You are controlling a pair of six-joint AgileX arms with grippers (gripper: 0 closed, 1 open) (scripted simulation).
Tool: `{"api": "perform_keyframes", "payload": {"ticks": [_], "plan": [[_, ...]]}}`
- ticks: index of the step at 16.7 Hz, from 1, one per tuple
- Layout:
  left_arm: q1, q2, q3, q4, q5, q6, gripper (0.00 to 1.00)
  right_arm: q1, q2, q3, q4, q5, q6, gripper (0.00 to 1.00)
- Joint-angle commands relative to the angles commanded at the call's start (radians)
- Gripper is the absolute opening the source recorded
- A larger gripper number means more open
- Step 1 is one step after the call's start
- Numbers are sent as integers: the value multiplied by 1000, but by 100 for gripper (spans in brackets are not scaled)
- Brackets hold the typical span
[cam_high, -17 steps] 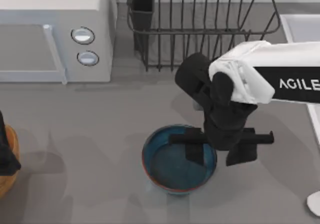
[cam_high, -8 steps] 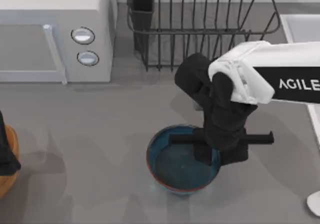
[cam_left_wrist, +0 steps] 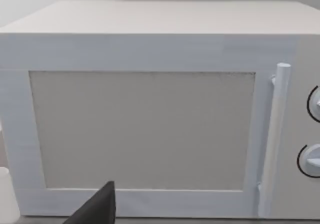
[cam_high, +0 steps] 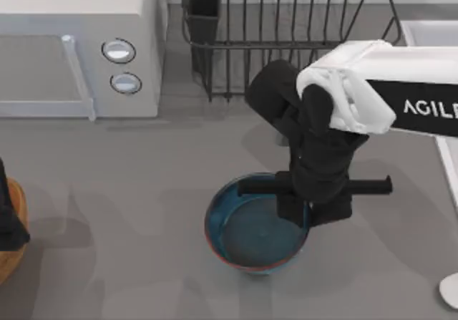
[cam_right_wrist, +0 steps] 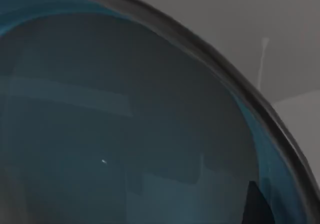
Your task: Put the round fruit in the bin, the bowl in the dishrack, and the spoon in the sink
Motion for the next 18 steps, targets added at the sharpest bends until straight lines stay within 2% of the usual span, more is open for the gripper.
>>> {"api": "perform_keyframes", "payload": {"ticks": [5, 8, 13, 15, 18], "plan": [[0, 0, 0, 0, 0, 0, 100, -3, -58, 160, -245, 0, -2, 0], [0, 0, 0, 0, 0, 0, 100, -4, -82, 204, -296, 0, -5, 0], [0, 0, 0, 0, 0, 0, 100, 3, -83, 201, -281, 12, -12, 0], [0, 0, 0, 0, 0, 0, 100, 21, -103, 199, -230, 64, -44, 0], [0, 0, 0, 0, 0, 0, 100, 68, -157, 188, -82, 201, -129, 0]]}}
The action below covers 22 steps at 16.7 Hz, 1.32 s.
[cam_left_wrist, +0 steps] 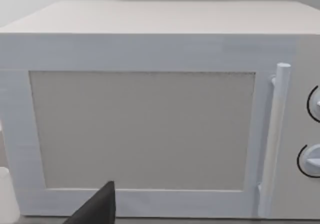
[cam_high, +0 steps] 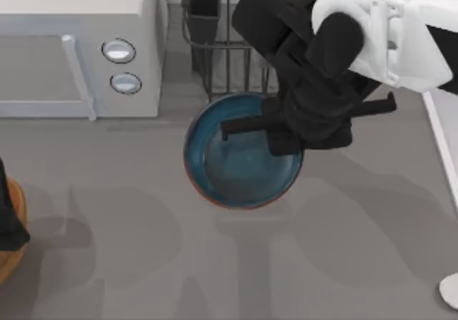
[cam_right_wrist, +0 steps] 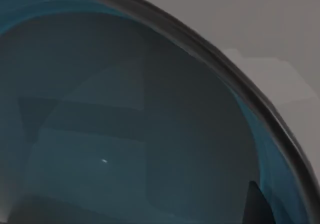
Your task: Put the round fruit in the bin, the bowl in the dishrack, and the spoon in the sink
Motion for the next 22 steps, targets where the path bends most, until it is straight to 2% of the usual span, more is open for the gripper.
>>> {"api": "perform_keyframes", "payload": {"ticks": [9, 12, 15, 22], "plan": [[0, 0, 0, 0, 0, 0, 100, 193, -247, -92, 733, 603, -387, 0], [0, 0, 0, 0, 0, 0, 100, 244, -331, -116, 915, 766, -493, 0], [0, 0, 0, 0, 0, 0, 100, 271, -382, -128, 1002, 851, -549, 0], [0, 0, 0, 0, 0, 0, 100, 260, -371, -126, 1023, 849, -553, 0]]}}
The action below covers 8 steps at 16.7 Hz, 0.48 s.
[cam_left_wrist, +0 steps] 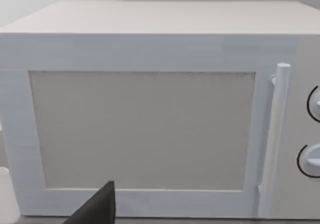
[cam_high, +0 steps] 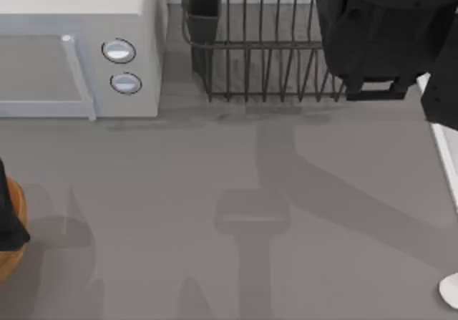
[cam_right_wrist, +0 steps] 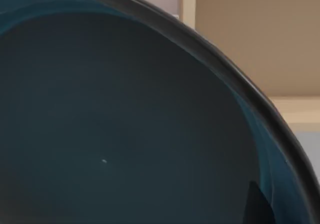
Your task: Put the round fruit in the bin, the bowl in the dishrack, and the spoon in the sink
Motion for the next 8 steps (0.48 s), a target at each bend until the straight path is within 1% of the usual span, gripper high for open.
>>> {"api": "perform_keyframes", "payload": {"ticks": [2, 4, 8], "plan": [[0, 0, 0, 0, 0, 0, 100, -32, 55, -4, 54, -31, -2, 0], [0, 0, 0, 0, 0, 0, 100, -84, 142, -14, 150, -80, -4, 0], [0, 0, 0, 0, 0, 0, 100, -219, 360, -52, 433, -213, -12, 0]]}}
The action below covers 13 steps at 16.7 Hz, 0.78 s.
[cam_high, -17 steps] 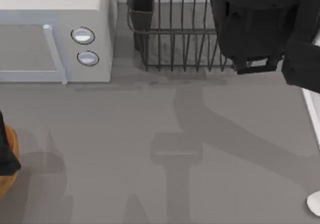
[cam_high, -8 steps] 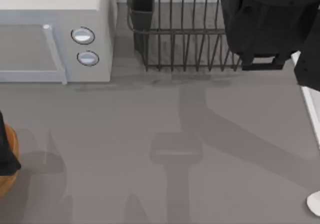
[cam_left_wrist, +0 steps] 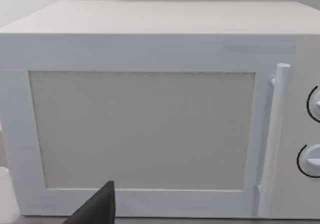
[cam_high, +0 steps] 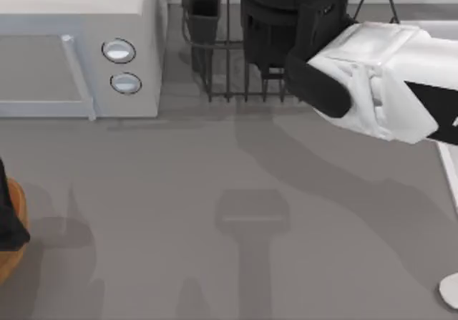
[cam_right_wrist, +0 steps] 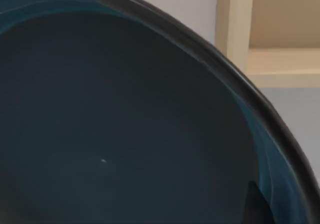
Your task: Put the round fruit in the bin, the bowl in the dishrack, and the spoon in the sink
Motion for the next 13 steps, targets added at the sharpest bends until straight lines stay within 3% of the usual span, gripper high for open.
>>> {"api": "perform_keyframes", "payload": {"ticks": [5, 11, 13], "plan": [[0, 0, 0, 0, 0, 0, 100, -150, 201, -48, 251, -150, -3, 0], [0, 0, 0, 0, 0, 0, 100, -173, 227, -56, 279, -173, -3, 0], [0, 0, 0, 0, 0, 0, 100, -173, 227, -56, 279, -173, -3, 15]]}}
